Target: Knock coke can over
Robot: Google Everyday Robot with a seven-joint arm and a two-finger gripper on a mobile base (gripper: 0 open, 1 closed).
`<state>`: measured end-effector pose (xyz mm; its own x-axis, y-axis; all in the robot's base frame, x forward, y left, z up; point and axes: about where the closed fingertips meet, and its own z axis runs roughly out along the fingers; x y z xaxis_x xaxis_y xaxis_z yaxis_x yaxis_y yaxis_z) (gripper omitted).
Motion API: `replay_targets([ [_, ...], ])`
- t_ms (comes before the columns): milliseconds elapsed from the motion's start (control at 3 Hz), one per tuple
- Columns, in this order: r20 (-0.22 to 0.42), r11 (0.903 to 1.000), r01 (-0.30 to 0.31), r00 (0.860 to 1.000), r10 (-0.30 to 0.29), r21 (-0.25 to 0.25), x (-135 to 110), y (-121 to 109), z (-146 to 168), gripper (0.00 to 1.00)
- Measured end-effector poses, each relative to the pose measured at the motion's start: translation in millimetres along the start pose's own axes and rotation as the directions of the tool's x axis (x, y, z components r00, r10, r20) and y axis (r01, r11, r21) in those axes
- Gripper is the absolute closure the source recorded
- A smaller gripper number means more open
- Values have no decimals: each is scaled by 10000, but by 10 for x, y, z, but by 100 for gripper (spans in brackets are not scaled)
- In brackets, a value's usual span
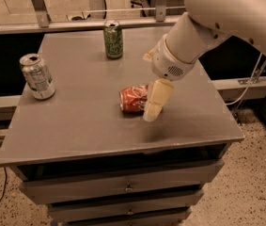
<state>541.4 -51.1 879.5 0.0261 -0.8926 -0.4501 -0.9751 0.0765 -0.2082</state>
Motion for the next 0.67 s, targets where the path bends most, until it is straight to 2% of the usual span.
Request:
replay_targets([
  [333,654,9975,-650,9959,631,282,351,-81,-312,0],
  [667,1198,9853,-1336,9854,1206,1066,897,-164,-883,0],
])
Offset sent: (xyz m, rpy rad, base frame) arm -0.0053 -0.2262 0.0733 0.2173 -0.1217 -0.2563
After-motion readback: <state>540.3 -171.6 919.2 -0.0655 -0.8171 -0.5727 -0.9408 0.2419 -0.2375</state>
